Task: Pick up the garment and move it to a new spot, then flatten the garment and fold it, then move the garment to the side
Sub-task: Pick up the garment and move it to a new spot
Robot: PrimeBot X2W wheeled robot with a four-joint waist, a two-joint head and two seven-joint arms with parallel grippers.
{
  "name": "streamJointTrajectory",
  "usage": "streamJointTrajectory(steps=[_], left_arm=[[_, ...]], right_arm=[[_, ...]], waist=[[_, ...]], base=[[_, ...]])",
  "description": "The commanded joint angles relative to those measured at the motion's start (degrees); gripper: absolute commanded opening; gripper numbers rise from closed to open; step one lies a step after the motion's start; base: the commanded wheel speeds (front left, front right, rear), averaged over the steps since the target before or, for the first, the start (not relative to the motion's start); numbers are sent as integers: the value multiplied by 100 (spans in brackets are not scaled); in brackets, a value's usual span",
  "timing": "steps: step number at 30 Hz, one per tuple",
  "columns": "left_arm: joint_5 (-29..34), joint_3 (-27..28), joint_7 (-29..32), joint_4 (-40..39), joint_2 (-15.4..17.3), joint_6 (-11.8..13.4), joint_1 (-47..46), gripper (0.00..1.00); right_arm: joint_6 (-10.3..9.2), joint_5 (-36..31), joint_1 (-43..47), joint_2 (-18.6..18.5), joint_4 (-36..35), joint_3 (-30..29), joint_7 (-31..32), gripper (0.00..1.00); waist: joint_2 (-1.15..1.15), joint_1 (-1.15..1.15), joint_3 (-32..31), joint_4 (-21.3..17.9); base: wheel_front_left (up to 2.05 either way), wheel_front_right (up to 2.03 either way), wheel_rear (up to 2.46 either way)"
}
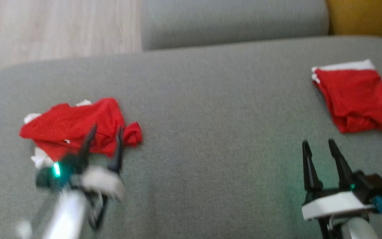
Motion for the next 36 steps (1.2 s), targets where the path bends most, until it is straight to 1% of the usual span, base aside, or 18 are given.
streamJointTrajectory(steps=[1,2,5,8,11,13,18,26,27,28,30,32,33,36], left_arm=[[43,165,269,17,226,-72,-736,100],[53,142,782,351,433,-188,-1345,100],[29,59,1662,894,773,-353,-2197,100],[-55,-32,2555,1464,1086,-441,-2826,100],[-101,-84,3221,1977,1389,-472,-3227,100],[-118,-114,3505,2246,1542,-481,-3378,100],[-382,-57,4026,2776,1663,-494,-3543,100],[-681,2,4311,3250,1694,-500,-3621,100],[-720,8,4306,3284,1692,-501,-3628,44],[-777,34,4240,3287,1681,-502,-3644,0],[-879,56,4013,3233,1641,-504,-3684,0],[-968,-50,3770,3096,1572,-506,-3712,0],[-1078,-229,3444,2864,1543,-507,-3752,0],[-1310,-503,2861,2434,1536,-507,-3848,0]], right_arm=[[-5,47,-388,-30,-247,160,-77,100],[-5,61,-509,-30,-309,192,-77,100],[-5,107,-716,-30,-398,275,-77,100],[-5,165,-866,-30,-475,370,-77,100],[-5,258,-959,-30,-523,467,-77,100],[-5,327,-993,-30,-544,534,-77,100],[-5,413,-1003,-30,-554,627,-77,100],[-5,458,-1054,-30,-571,640,-78,100],[-5,461,-1057,-30,-576,642,-78,100],[-5,466,-1058,-30,-581,640,-78,100],[-5,474,-1051,-30,-579,629,-78,100],[-5,475,-1031,-30,-557,611,-78,100],[-5,477,-1008,-30,-532,597,-78,100],[-5,474,-997,-30,-513,583,-78,100]], waist=[[0,0,349,-196],[0,0,564,-318],[0,0,850,-541],[0,0,1029,-754],[0,0,1127,-948],[0,0,1158,-1060],[0,0,1180,-1236],[0,0,1243,-1360],[0,0,1248,-1371],[0,0,1251,-1379],[0,0,1237,-1388],[0,0,1186,-1378],[0,0,1110,-1357],[0,0,974,-1313]], base=[[0,0,0],[0,0,0],[0,0,0],[0,0,0],[0,0,0],[0,0,0],[0,0,0],[0,0,0],[0,0,0],[0,0,0],[0,0,0],[0,0,0],[0,0,0],[0,0,0]])
